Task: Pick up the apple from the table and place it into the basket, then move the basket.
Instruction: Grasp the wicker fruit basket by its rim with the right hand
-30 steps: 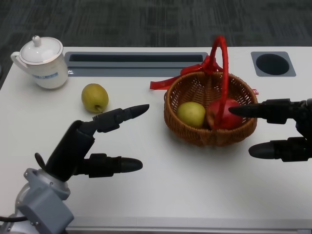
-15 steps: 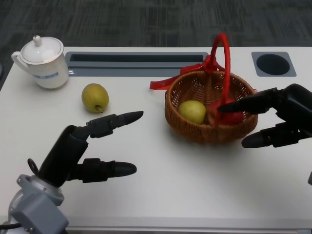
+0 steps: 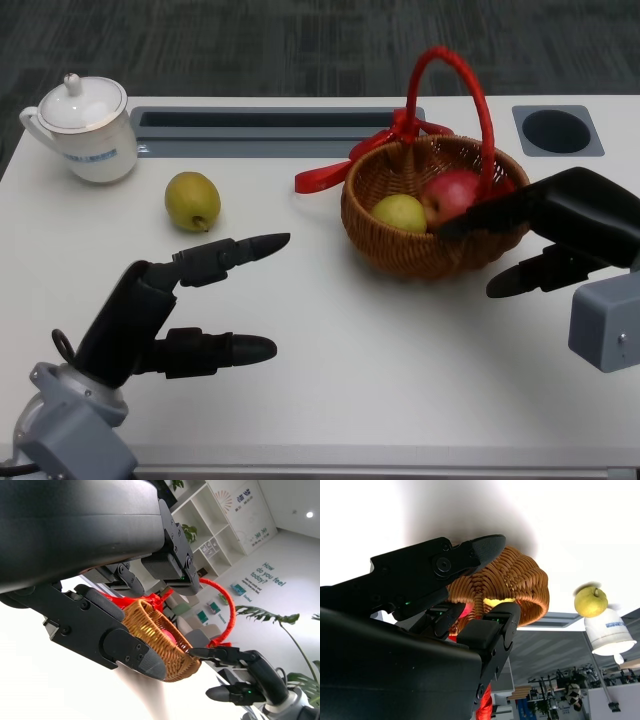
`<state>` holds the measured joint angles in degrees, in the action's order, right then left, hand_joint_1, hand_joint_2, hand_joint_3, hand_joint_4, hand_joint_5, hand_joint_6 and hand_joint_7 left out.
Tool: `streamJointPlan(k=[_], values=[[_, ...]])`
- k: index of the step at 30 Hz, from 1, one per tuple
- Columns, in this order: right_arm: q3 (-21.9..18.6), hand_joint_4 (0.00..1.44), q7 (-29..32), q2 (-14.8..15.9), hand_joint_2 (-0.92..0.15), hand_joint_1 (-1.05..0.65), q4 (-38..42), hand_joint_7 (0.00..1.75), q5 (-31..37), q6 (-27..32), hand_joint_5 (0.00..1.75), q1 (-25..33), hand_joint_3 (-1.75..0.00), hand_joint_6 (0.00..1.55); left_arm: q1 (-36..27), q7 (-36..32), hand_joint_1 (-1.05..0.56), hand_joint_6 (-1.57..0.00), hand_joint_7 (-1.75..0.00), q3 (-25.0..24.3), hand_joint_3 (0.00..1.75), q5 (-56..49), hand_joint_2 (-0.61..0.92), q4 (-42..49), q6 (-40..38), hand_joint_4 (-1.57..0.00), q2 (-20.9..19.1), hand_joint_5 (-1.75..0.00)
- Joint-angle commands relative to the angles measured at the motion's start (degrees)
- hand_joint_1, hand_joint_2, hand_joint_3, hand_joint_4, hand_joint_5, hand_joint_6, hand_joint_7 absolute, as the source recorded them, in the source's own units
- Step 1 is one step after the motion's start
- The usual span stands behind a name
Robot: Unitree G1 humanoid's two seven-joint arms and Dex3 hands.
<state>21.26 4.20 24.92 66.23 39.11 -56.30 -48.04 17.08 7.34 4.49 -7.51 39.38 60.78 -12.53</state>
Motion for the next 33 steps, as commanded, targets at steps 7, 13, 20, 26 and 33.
streamJointPlan(k=[7,13,20,26,33], values=[[6.65,0.80,4.28,-1.55,-0.85,-0.52,2.90,0.00,4.22,2.39,0.01,-2.01,0.00,0.68,-1.41,-0.55,-0.48,-0.70,0.00,-0.96,0.00,-0.82,0.74,-1.74,-0.10,-0.71,-0.52,-0.01],[12.53,0.84,10.34,-2.28,-0.86,-0.39,2.59,0.01,10.10,5.83,0.02,-3.44,-0.01,0.69,-1.42,-0.78,-0.47,-0.70,0.00,-1.06,0.00,-0.74,0.74,-1.39,0.27,-0.72,0.12,-0.01],[15.81,1.01,17.65,-2.60,-0.92,-0.16,3.86,0.06,12.76,8.73,0.06,-4.05,-0.05,0.90,-1.54,-1.97,-0.46,-0.72,-0.01,-1.78,0.00,-1.85,0.74,-1.39,0.79,-0.76,0.77,-0.02],[13.37,0.99,19.38,-2.23,-0.92,-0.13,5.08,0.03,9.52,8.57,0.02,-4.72,-0.12,0.91,-1.48,-2.85,-0.46,-0.74,-0.01,-1.88,0.00,-2.19,0.74,-1.02,1.22,-0.78,1.60,-0.02],[11.26,1.00,18.90,-1.87,-0.92,-0.16,6.88,0.02,6.97,8.94,0.01,-5.90,-0.07,0.95,-1.88,-3.93,-0.46,-0.76,-0.01,-2.01,0.00,-2.98,0.75,-1.55,1.03,-0.80,1.88,-0.02]])
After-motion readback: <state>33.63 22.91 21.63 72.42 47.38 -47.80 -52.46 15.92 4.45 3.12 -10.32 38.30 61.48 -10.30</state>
